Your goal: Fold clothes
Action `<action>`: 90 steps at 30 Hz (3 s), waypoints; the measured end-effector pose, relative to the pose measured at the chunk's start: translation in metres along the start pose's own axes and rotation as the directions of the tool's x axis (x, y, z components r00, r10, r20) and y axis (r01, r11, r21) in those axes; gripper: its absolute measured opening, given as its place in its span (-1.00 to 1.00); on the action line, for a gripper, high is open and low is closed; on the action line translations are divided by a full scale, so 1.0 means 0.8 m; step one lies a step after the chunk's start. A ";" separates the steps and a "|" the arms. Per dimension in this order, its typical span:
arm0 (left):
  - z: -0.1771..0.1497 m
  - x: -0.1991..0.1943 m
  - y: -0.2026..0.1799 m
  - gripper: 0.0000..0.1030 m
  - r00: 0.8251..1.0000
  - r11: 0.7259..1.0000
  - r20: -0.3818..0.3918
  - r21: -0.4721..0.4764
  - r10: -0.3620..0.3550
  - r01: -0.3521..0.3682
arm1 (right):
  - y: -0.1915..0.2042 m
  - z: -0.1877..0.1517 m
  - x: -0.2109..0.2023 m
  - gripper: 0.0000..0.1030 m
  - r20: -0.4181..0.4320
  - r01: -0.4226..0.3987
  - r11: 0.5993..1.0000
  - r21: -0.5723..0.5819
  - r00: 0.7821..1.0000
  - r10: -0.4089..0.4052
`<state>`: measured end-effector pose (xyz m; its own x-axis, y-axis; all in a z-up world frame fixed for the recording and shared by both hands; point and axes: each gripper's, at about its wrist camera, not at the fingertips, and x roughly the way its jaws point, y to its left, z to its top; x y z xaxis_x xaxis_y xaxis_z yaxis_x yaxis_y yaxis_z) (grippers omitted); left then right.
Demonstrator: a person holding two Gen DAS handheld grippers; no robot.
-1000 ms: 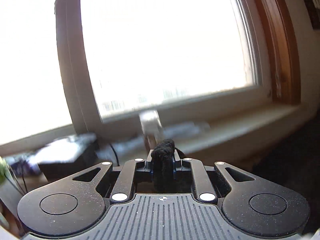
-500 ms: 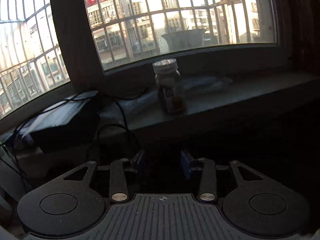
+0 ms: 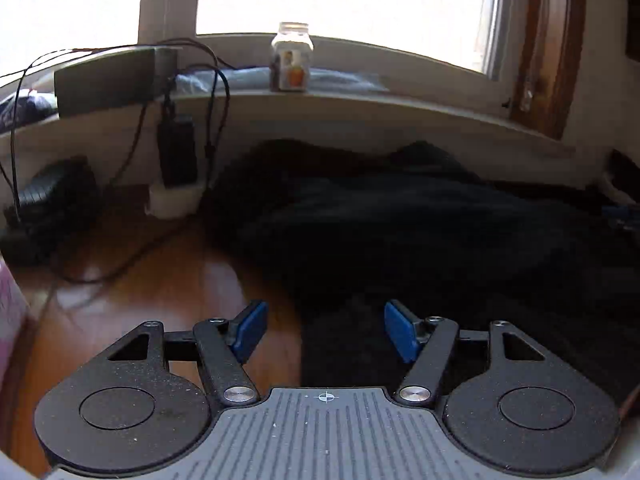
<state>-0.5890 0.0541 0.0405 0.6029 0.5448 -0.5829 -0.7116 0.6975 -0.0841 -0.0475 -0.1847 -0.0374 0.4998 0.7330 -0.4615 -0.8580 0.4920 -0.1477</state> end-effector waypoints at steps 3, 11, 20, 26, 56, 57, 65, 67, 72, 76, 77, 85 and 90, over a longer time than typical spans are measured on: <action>-0.007 0.005 -0.005 0.19 1.000 1.000 -0.017 -0.008 -0.014 0.014 | 0.006 0.004 0.005 0.03 -0.004 -0.011 1.000 -0.002 1.000 0.011; -0.013 -0.024 -0.032 -0.48 0.996 0.990 0.024 0.103 0.091 -0.093 | -0.009 0.002 0.011 0.03 -0.011 -0.030 0.996 0.080 0.999 0.031; -0.058 -0.171 -0.059 -0.40 0.994 0.988 -0.011 0.117 0.105 -0.103 | 0.004 0.013 -0.006 0.03 -0.001 -0.074 0.997 0.019 0.997 0.074; -0.066 -0.168 -0.038 -0.19 0.992 0.991 -0.037 0.068 0.118 -0.115 | 0.022 0.021 -0.002 0.04 -0.033 -0.122 0.992 -0.015 0.992 0.122; 0.017 0.111 -0.081 0.50 1.000 0.997 -0.029 0.072 -0.012 0.014 | 0.163 0.081 0.037 -0.61 -0.095 -0.600 0.797 -0.072 0.799 0.593; 0.017 0.109 -0.078 0.50 0.999 0.998 -0.028 0.061 -0.018 0.020 | 0.167 0.077 0.025 -0.62 -0.112 -0.619 0.779 -0.095 0.785 0.610; 0.016 0.111 -0.089 0.53 0.999 0.993 -0.045 0.121 0.013 -0.007 | 0.168 0.061 -0.011 -0.22 -0.162 -0.692 0.712 -0.118 0.721 0.674; 0.015 0.109 -0.087 0.53 0.999 0.994 -0.043 0.112 0.008 -0.004 | 0.162 0.067 -0.018 -0.18 -0.157 -0.708 0.693 -0.138 0.706 0.690; 0.015 0.111 -0.087 0.53 0.999 0.994 -0.041 0.108 0.010 -0.005 | 0.132 0.096 -0.016 -0.08 -0.050 -0.663 0.743 -0.092 0.748 0.661; 0.015 0.111 -0.087 0.53 0.999 0.994 -0.039 0.108 0.011 -0.007 | 0.146 0.108 0.015 -0.09 -0.047 -0.630 0.774 -0.065 0.776 0.629; 0.015 0.111 -0.087 0.53 0.999 0.994 -0.038 0.107 0.012 -0.008 | 0.150 0.112 0.023 -0.09 -0.046 -0.622 0.781 -0.059 0.783 0.620; 0.017 0.111 -0.083 0.55 0.999 0.996 -0.031 0.089 0.027 -0.024 | 0.206 0.105 0.050 -0.46 -0.150 -0.688 0.716 -0.119 0.725 0.672; 0.018 0.111 -0.081 0.61 0.999 0.996 -0.026 0.086 0.024 -0.022 | 0.183 0.111 0.019 -0.16 -0.155 -0.726 0.667 -0.166 0.687 0.710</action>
<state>-0.4840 0.0639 0.0057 0.5760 0.5491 -0.6056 -0.6911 0.7228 -0.0019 -0.1550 -0.0600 0.0115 -0.2841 0.7799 -0.5578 -0.9549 -0.2824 0.0915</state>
